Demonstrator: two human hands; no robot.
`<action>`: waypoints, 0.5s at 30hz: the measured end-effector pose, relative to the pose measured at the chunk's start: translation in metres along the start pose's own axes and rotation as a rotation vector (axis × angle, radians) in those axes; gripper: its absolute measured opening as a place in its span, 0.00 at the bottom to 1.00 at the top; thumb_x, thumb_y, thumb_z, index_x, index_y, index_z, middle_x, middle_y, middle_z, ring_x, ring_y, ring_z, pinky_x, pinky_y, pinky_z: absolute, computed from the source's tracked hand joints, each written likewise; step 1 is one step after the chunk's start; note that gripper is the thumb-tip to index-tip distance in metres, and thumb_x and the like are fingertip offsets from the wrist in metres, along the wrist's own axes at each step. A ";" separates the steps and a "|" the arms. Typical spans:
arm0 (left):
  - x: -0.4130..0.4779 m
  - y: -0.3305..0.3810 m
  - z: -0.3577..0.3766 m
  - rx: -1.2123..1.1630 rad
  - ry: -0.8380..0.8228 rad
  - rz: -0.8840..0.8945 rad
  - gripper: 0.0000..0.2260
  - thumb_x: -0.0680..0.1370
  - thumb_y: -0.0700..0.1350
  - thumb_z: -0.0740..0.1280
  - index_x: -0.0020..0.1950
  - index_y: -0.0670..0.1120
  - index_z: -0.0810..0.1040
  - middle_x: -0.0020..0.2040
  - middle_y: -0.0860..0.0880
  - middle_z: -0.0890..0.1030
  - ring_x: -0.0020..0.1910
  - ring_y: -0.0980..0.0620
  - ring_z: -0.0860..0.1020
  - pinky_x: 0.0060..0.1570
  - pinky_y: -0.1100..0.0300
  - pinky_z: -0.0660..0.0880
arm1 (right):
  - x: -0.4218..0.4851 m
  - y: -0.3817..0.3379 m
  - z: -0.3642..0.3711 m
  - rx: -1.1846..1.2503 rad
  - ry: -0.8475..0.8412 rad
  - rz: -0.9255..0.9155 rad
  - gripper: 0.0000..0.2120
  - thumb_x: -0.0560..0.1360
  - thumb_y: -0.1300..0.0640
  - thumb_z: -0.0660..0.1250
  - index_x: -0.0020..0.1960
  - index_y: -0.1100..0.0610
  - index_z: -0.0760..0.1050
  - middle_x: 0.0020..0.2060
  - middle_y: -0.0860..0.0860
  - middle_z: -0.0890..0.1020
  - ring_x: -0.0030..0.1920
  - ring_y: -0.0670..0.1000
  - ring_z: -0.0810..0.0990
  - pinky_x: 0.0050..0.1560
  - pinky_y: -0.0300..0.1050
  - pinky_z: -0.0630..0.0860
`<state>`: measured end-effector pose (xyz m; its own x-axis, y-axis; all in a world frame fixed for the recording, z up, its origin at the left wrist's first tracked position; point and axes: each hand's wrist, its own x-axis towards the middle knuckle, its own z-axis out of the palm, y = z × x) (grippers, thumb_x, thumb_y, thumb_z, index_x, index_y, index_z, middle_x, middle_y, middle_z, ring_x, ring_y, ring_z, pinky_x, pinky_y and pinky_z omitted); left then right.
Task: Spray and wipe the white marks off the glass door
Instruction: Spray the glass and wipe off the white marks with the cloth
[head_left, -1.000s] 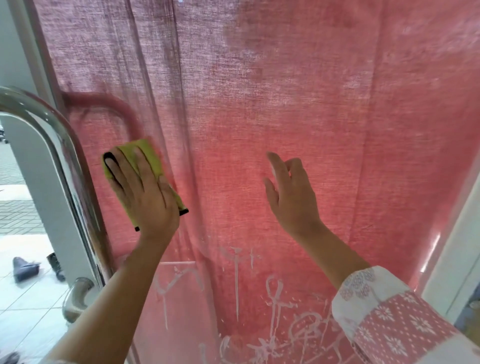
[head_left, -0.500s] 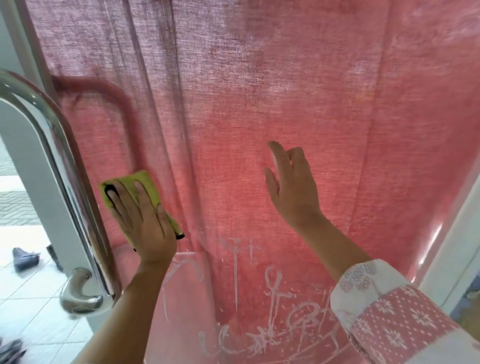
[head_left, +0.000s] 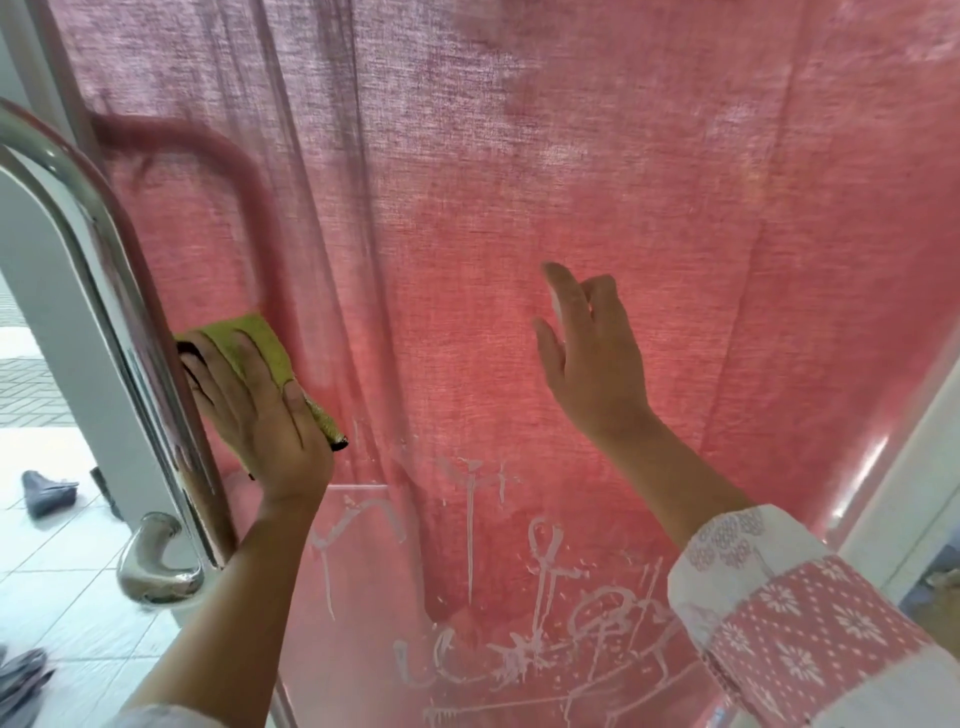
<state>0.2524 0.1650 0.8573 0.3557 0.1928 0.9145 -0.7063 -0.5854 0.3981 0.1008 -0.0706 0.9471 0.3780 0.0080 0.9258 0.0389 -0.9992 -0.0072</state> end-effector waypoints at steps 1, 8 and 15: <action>-0.014 -0.006 -0.001 0.010 -0.058 0.008 0.25 0.83 0.44 0.52 0.78 0.41 0.50 0.75 0.30 0.51 0.75 0.32 0.48 0.74 0.44 0.41 | 0.000 0.000 0.000 -0.003 0.000 0.002 0.20 0.79 0.57 0.60 0.69 0.52 0.59 0.47 0.60 0.72 0.40 0.53 0.71 0.33 0.39 0.66; -0.058 -0.018 -0.009 0.120 -0.212 0.031 0.27 0.80 0.42 0.52 0.78 0.41 0.47 0.74 0.27 0.49 0.74 0.29 0.46 0.74 0.42 0.39 | -0.001 -0.002 0.002 -0.014 0.001 0.017 0.20 0.79 0.57 0.60 0.69 0.54 0.60 0.47 0.60 0.72 0.41 0.54 0.71 0.33 0.39 0.66; -0.035 0.040 0.017 -0.039 0.017 -0.210 0.25 0.82 0.42 0.52 0.77 0.35 0.51 0.75 0.28 0.50 0.74 0.30 0.46 0.72 0.42 0.38 | -0.001 -0.003 0.001 -0.006 -0.001 0.018 0.21 0.78 0.58 0.61 0.69 0.53 0.59 0.47 0.60 0.72 0.41 0.54 0.71 0.33 0.40 0.67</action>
<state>0.2223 0.1215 0.8397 0.4873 0.3208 0.8122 -0.6410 -0.5002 0.5822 0.1011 -0.0671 0.9460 0.3792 -0.0098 0.9252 0.0262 -0.9994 -0.0213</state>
